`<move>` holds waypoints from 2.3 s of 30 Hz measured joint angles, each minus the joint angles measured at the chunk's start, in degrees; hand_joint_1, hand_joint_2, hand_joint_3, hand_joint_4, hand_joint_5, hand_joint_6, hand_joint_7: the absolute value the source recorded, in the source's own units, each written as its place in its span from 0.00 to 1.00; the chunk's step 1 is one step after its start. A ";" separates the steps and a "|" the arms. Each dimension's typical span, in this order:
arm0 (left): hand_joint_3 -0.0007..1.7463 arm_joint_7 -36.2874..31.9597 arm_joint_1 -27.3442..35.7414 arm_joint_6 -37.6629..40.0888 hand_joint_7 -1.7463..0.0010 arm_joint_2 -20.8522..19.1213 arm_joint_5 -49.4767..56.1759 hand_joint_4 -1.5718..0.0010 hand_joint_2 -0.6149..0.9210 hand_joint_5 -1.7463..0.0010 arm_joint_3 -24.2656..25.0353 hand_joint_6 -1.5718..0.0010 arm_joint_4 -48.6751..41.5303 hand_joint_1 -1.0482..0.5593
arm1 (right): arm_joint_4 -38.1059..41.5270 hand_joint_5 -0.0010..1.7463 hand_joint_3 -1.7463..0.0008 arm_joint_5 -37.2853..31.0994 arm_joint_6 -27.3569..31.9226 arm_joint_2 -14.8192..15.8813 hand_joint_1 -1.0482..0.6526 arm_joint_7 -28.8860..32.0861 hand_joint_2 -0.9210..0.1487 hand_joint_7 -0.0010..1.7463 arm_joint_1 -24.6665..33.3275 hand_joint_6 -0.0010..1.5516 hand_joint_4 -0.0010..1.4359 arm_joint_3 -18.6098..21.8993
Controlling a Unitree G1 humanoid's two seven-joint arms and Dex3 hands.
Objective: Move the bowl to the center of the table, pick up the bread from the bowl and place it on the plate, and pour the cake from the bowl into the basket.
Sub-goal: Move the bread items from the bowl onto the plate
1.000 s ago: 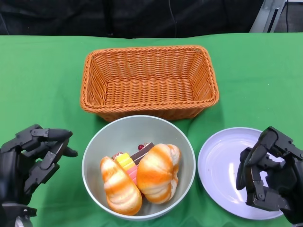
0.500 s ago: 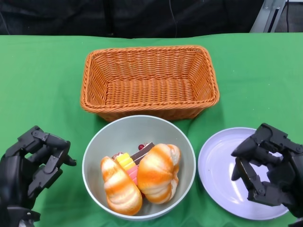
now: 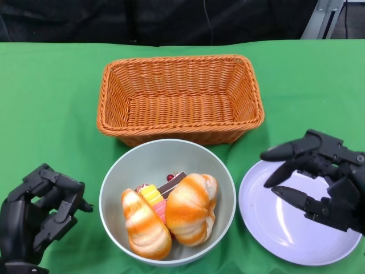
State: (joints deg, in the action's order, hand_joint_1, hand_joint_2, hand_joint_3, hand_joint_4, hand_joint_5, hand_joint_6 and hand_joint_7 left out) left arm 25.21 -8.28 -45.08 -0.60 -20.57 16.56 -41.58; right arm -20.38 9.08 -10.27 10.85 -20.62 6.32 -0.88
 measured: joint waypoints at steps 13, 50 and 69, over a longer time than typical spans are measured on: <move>0.21 0.70 0.80 0.12 0.33 0.04 -1.78 0.48 0.97 0.15 1.34 0.44 1.67 0.59 | -14.71 0.46 1.00 -12.67 10.16 7.69 0.27 -1.50 0.08 0.11 -6.19 0.41 0.36 -3.86; 0.31 -1.32 1.17 1.87 0.30 1.48 0.07 0.48 0.90 0.13 -0.25 0.46 9.80 0.58 | -11.03 0.17 1.00 -44.77 12.34 9.79 0.20 -6.75 0.06 0.01 -19.33 0.48 0.49 -20.70; 0.30 -1.74 3.29 3.50 0.30 2.41 0.15 0.47 0.91 0.14 -1.48 0.45 13.83 0.58 | 1.29 0.07 1.00 -58.84 0.84 5.70 0.17 8.60 0.07 0.00 -19.16 0.46 0.53 -27.21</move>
State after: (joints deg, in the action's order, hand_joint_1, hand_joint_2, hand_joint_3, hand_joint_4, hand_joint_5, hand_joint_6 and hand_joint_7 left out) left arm 23.48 -5.00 -41.58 1.81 -20.42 15.08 -27.75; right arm -19.09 -49.76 -9.43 16.55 -12.02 -12.84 -28.09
